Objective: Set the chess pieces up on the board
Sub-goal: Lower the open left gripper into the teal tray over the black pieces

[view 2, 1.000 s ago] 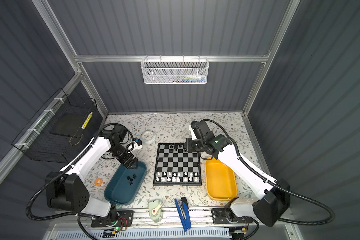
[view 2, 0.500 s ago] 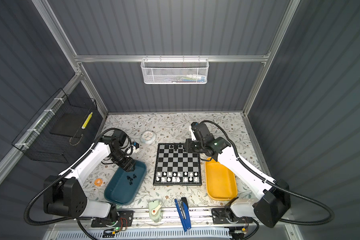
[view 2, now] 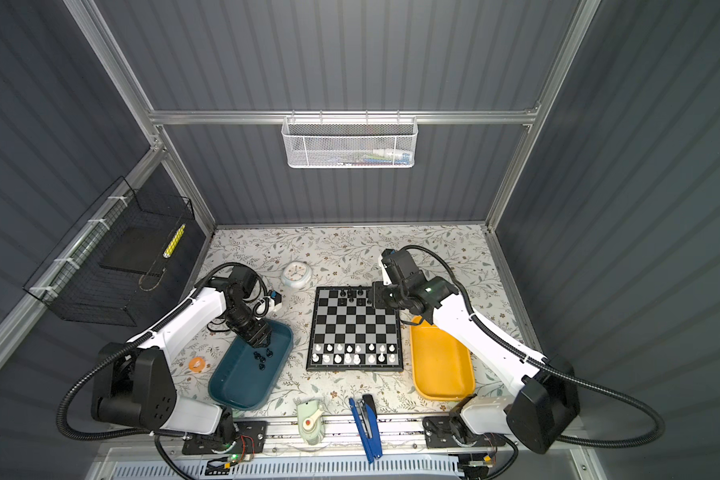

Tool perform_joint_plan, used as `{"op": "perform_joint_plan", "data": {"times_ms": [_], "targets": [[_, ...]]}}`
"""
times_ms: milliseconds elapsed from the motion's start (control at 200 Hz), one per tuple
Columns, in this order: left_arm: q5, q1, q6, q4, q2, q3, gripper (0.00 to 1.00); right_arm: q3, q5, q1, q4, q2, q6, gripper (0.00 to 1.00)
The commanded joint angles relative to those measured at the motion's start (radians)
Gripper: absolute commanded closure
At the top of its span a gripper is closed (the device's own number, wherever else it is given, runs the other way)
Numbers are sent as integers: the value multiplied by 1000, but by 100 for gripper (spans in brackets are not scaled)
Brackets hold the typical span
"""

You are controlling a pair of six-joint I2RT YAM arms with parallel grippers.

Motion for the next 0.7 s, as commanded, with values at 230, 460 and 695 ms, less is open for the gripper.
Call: {"op": "perform_joint_plan", "data": {"times_ms": [230,460,695], "targets": [[-14,-72,4,23,37,-38,35,-17,5,-7,19,28,-13,69],[-31,-121,-29,42,52,-66,39,-23,1,-11,19,34,-17,69],[-49,-131,-44,76,69,-87,45,-36,-6,-12,26,38,-17,70]]}}
